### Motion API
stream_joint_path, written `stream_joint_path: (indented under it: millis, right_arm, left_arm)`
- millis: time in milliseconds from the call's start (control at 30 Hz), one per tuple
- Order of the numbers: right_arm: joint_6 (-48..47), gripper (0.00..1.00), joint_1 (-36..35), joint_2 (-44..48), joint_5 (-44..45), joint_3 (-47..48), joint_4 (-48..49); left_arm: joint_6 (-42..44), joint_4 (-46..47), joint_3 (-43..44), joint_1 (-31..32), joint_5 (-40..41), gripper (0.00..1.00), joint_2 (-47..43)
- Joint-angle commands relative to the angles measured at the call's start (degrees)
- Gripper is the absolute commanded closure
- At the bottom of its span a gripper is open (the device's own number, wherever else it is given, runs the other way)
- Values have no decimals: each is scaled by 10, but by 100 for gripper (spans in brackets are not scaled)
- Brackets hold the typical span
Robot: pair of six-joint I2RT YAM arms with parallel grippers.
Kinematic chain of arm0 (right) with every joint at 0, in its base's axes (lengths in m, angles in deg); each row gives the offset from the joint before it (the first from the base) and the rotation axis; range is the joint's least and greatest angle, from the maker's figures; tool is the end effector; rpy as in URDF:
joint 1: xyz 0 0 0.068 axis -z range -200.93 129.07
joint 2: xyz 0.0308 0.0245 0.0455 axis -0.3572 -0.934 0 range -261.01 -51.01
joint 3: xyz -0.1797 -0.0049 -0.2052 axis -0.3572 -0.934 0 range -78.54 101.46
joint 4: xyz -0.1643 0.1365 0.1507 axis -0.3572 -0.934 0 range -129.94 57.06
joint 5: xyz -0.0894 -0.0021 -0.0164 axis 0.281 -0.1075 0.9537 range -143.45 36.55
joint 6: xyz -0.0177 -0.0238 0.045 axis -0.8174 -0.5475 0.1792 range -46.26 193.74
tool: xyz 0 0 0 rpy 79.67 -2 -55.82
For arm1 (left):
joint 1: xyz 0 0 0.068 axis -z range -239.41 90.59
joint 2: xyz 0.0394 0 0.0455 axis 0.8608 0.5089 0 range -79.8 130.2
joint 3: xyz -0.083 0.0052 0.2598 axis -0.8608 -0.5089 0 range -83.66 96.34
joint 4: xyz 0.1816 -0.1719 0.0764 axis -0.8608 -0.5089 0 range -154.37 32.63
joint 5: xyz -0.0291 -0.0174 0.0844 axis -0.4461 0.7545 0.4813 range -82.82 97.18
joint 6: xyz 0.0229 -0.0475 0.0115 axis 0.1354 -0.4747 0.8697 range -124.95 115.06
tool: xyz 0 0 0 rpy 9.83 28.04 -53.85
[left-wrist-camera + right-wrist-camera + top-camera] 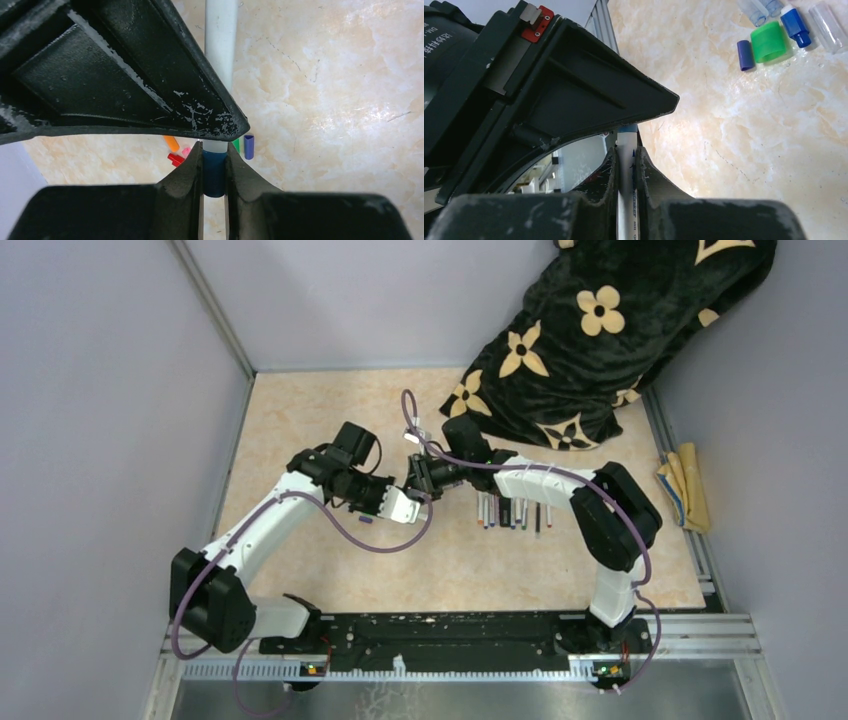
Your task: Open the pen caps
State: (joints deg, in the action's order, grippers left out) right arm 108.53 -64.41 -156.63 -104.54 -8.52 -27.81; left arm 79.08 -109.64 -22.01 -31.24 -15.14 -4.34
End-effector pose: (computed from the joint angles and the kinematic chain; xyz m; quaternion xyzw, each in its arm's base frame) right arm 0.2771 0.3010 0.2251 -0.2729 0.7647 0.5730 0.1112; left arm 0.2135 -0.1296 0.2710 0.8190 0.5021 -0.0721 0.2683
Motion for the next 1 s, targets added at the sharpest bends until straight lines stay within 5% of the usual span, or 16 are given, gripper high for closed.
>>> stream_joint_path:
  millis: [0,400,967]
  right_arm:
    - [4,100,-12,18,-34,-14,25]
    - [-29,100,40,128,-14,-168,8]
    - [-156,100,67,195,58,-200,-179]
  left_arm:
    - [-2,26,-5,4,22,100,-2]
    - [5,81,-43,-10,129,100,18]
    - [72,97,-6,-44,199,100,54]
